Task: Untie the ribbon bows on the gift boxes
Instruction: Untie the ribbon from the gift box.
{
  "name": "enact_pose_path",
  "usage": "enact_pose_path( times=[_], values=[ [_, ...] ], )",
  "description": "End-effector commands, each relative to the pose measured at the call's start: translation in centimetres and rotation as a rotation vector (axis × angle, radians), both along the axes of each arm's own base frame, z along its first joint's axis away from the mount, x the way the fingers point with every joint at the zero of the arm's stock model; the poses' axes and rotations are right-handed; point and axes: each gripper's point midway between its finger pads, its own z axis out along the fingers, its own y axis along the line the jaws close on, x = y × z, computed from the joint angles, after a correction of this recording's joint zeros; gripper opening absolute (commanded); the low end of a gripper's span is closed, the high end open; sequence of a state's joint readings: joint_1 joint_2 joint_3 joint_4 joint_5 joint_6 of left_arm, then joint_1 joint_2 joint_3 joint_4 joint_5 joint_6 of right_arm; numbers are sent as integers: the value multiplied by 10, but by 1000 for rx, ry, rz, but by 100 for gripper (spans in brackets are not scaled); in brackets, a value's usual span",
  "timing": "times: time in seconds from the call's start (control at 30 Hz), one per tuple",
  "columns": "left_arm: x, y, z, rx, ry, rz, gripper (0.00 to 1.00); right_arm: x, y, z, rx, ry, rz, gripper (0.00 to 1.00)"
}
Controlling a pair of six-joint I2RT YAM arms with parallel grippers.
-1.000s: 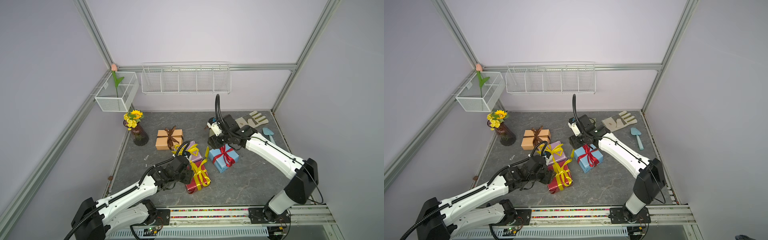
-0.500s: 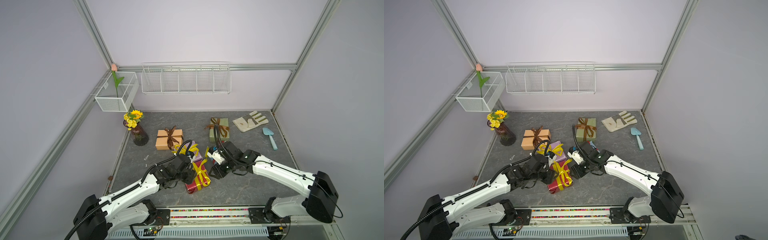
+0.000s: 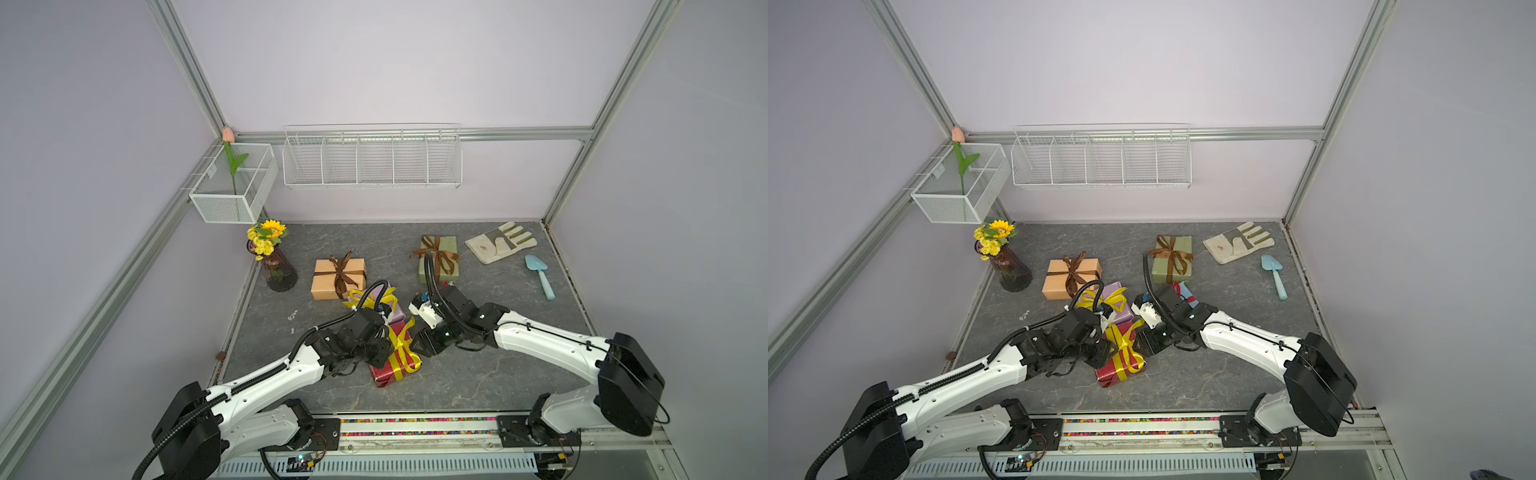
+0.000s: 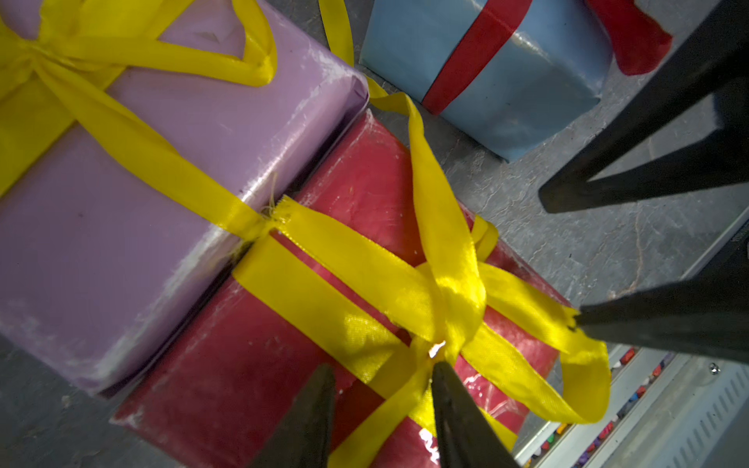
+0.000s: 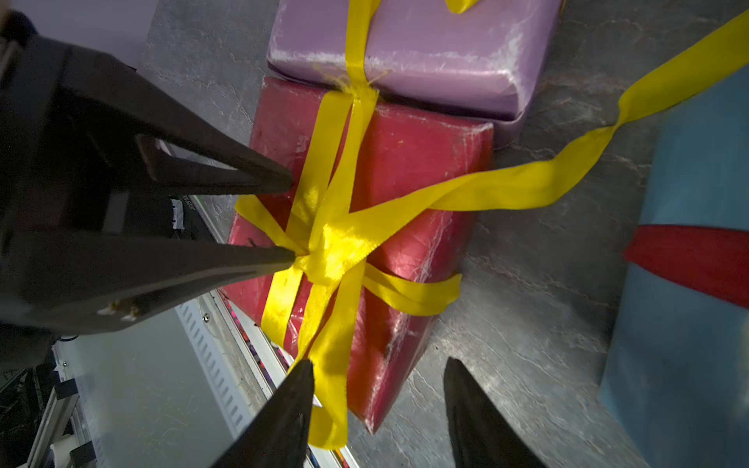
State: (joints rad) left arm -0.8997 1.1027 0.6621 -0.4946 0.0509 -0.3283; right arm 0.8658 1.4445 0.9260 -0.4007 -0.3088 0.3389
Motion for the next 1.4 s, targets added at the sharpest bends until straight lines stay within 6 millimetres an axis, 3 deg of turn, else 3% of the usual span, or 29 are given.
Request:
enact_pose_path(
  times=[0.0, 0.17, 0.3, 0.47, 0.63, 0.8, 0.93, 1.07, 1.37],
  values=[
    [-4, -1, -3, -5, 11, -4, 37, -2, 6, -5, 26, 21, -3, 54],
    [-6, -1, -1, -16, 15, 2, 21, 0, 8, -14, 22, 37, -12, 54],
    [-6, 1, 0, -15, 12, 19, 14, 1, 9, -20, 17, 41, -19, 54],
    [8, 20, 13, 19, -48, 136, 0, 4, 11, -24, 13, 40, -20, 54],
    [22, 47, 40, 20, -152, 289, 0, 3, 16, -23, 30, 39, 0, 57],
    [27, 77, 51, 18, -225, 435, 0, 2, 20, -14, 58, 18, 21, 58],
    [29, 111, 48, 36, -262, 624, 0, 2, 22, -9, 74, 1, 33, 59],
    [25, 132, 43, 23, -265, 735, 0, 7, 26, -4, 76, -29, 43, 59],
    [16, 143, 19, -5, -201, 832, 0, 18, 43, 28, 39, -201, 171, 53]
  ],
)
